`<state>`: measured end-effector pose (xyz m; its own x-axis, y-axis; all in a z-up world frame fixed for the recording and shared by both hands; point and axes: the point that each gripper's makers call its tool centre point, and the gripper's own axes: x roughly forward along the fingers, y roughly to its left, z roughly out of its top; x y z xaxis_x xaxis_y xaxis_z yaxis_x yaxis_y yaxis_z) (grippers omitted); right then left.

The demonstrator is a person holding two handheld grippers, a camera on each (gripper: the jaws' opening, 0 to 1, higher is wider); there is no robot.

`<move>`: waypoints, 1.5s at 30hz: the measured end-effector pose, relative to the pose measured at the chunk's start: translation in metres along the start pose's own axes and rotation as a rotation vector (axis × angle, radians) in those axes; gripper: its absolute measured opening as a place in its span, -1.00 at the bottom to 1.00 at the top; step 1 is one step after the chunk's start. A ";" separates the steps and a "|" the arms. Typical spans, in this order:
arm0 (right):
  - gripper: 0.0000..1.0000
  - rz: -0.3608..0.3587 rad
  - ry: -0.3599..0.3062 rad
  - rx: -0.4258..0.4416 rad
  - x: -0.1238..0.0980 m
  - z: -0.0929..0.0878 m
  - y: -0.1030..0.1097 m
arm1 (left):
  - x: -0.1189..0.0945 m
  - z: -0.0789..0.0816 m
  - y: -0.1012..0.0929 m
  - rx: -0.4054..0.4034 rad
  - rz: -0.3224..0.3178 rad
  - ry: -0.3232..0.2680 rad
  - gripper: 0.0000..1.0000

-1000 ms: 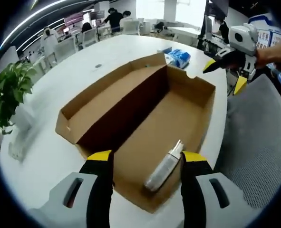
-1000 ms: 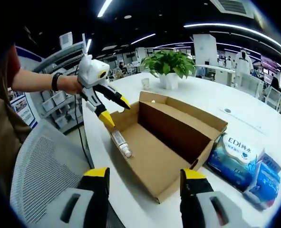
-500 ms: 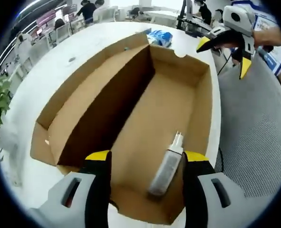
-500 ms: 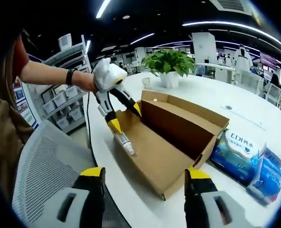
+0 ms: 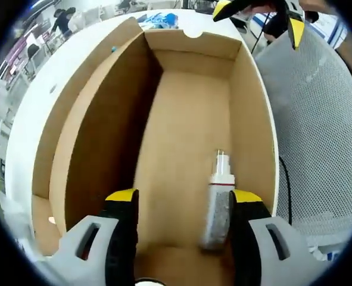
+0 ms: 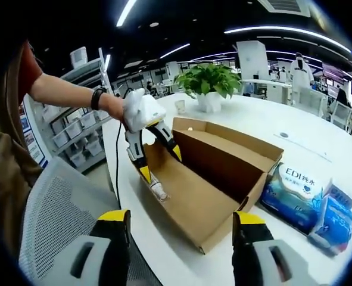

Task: Operate the shoe box by opening the lid, removing the specified soft item, and placing it in the target area until the item is outside and the box remains undamaged.

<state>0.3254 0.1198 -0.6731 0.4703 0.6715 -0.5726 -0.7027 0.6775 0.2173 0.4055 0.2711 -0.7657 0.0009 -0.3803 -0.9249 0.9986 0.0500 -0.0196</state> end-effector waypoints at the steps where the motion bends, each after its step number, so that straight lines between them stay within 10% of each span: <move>1: 0.36 0.000 0.001 0.002 0.000 -0.001 0.000 | 0.000 -0.001 0.003 -0.010 0.009 0.001 0.32; 8: 0.34 0.006 0.003 0.009 0.001 -0.003 0.001 | -0.008 -0.002 0.015 -0.023 0.062 -0.018 0.15; 15: 0.33 0.006 -0.001 0.015 0.002 -0.003 0.001 | -0.012 0.006 -0.003 -0.035 -0.025 -0.050 0.18; 27: 0.31 -0.005 0.002 0.025 0.000 -0.006 -0.001 | 0.006 -0.021 0.000 0.050 0.010 0.112 -0.01; 31: 0.31 -0.011 0.004 0.028 -0.001 -0.009 -0.002 | 0.012 -0.018 -0.010 0.056 -0.013 0.081 -0.15; 45: 0.26 0.009 0.000 0.039 0.004 -0.005 0.002 | 0.025 -0.010 -0.023 0.276 -0.033 0.061 -0.58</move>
<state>0.3232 0.1219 -0.6794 0.4641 0.6774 -0.5707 -0.6853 0.6828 0.2532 0.3824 0.2700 -0.7926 -0.0272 -0.3208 -0.9467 0.9749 -0.2180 0.0458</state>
